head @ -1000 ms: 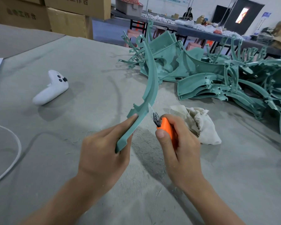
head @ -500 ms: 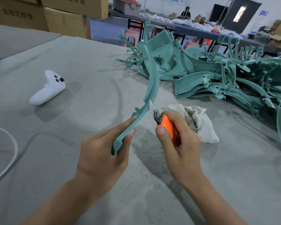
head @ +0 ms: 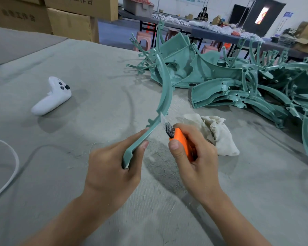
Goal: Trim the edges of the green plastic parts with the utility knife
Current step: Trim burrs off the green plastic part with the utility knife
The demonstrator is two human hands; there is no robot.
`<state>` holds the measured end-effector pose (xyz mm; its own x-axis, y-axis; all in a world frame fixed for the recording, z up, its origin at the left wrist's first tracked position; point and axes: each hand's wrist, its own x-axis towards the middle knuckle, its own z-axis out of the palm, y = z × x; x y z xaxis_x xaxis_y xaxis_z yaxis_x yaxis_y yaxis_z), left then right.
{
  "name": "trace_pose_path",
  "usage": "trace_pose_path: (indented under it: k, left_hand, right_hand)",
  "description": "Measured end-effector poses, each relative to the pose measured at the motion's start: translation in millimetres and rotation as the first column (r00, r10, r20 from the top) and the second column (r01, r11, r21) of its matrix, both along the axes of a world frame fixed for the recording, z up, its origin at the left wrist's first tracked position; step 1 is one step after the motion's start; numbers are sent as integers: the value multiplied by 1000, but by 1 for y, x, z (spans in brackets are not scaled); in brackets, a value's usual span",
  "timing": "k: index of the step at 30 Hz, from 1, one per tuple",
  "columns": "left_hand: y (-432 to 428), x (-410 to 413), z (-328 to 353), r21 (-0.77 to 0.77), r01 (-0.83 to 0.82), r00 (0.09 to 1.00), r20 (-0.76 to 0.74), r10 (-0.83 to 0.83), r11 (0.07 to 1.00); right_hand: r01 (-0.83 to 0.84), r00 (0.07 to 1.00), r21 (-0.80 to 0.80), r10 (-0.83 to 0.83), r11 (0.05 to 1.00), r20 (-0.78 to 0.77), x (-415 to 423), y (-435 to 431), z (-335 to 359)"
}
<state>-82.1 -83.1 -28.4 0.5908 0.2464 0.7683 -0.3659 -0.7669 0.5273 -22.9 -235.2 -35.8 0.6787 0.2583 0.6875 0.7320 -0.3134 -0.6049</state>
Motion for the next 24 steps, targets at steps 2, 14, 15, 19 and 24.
trace_pose_path:
  k: [2, 14, 15, 19, 24]
  left_hand:
    - [0, 0, -1, -6, -10, 1000, 1, 10, 1000]
    - [1, 2, -1, 21, -17, 1000, 15, 17, 1000]
    - [1, 2, -1, 12, -16, 1000, 14, 16, 1000]
    - [2, 2, 0, 17, -33, 999, 18, 33, 999]
    - [2, 2, -2, 50, -32, 999, -17, 33, 998]
  right_hand:
    - [-14, 1000, -5, 14, 1000, 0, -1, 1, 0]
    - [10, 1000, 12, -9, 1000, -9, 1, 4, 1]
    - [-4, 1000, 10, 4, 1000, -14, 0, 4, 1]
    - [-23, 1000, -15, 23, 1000, -11, -2, 4, 1]
    - [26, 999, -1, -26, 1000, -28, 0, 4, 1]
